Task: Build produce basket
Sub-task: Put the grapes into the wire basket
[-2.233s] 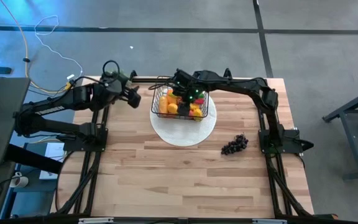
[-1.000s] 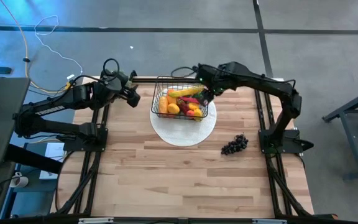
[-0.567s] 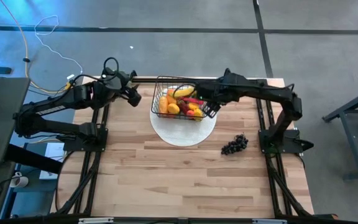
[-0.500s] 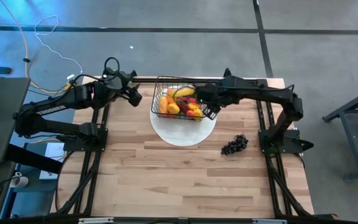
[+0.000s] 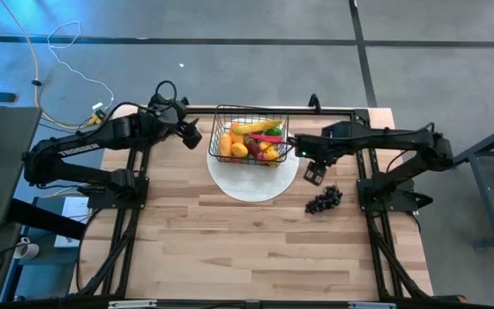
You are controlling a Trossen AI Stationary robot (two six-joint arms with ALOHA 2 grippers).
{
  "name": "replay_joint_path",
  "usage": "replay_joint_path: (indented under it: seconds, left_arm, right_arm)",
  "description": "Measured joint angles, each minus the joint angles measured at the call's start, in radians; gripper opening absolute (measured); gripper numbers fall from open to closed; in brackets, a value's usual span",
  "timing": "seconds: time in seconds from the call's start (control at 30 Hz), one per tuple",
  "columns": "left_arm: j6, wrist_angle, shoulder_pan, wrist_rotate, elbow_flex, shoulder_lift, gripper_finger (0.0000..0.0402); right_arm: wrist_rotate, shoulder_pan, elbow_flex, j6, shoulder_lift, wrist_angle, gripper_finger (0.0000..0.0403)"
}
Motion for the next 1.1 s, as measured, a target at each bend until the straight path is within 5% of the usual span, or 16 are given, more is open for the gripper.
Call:
replay_joint_path:
  seconds: [0.33,0.73,1.1]
  left_arm:
    - [-0.115,0.022,0.000,0.045,0.000,0.015,0.0280]
    - [-0.182,0.024,0.000,0.048,0.000,0.015,0.0280]
    - [-0.189,0.024,0.000,0.047,0.000,0.015,0.0280]
  right_arm:
    - [-0.119,0.000,-0.183,-0.185,-0.036,0.003,0.0198]
    - [-0.231,0.069,-0.422,-0.521,-0.036,0.116,0.0261]
    - [-0.291,0.175,-0.582,-0.540,-0.035,0.332,0.0264]
